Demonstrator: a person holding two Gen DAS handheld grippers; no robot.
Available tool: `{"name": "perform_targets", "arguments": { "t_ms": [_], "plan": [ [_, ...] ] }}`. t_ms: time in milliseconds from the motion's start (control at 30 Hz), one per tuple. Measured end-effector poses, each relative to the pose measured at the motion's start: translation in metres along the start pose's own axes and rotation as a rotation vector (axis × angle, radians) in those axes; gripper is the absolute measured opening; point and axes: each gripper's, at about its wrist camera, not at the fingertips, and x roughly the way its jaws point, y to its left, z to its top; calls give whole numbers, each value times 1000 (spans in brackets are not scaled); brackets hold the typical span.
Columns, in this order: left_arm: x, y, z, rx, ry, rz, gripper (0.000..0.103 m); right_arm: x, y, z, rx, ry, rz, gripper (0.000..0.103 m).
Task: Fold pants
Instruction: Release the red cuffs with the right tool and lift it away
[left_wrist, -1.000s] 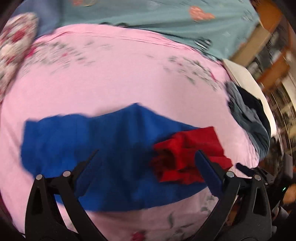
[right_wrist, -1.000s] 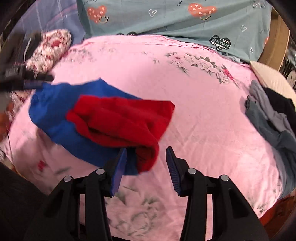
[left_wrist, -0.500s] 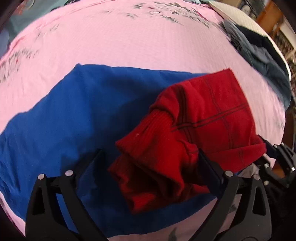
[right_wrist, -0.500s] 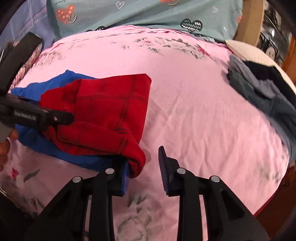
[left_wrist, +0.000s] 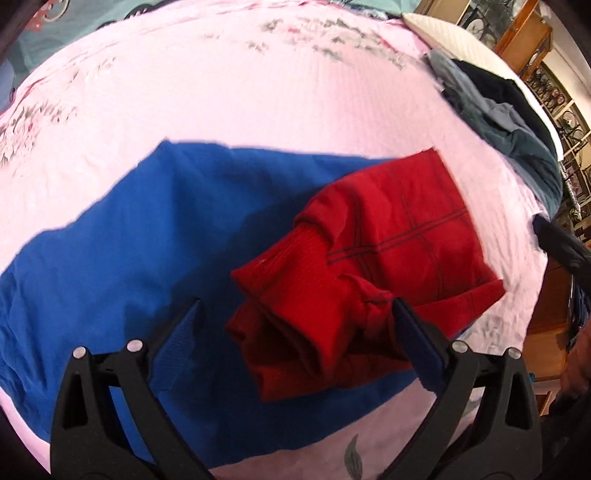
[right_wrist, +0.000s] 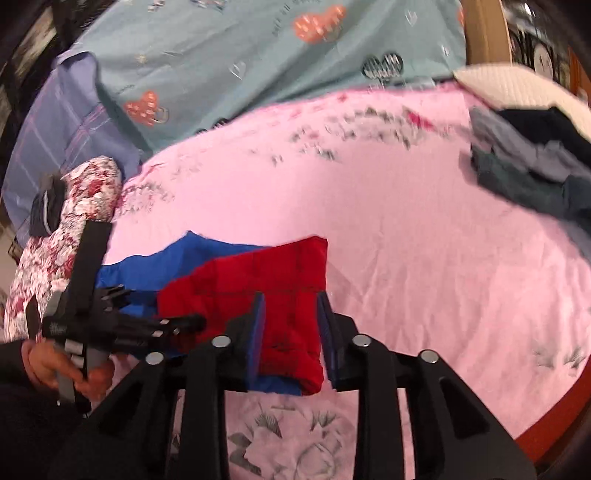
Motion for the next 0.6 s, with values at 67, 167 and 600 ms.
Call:
{"name": "perform_targets", "arguments": {
  "t_ms": [67, 167, 600],
  "plan": [
    [8, 3, -1, -25, 16, -7, 101, 22, -5, -17, -22, 135, -7, 15],
    [8, 2, 1, -12, 10, -5, 101, 14, -10, -33, -111, 196, -41, 15],
    [-41, 24, -6, 6, -54, 13, 101, 41, 2, -8, -150, 197, -76, 26]
  ]
}}
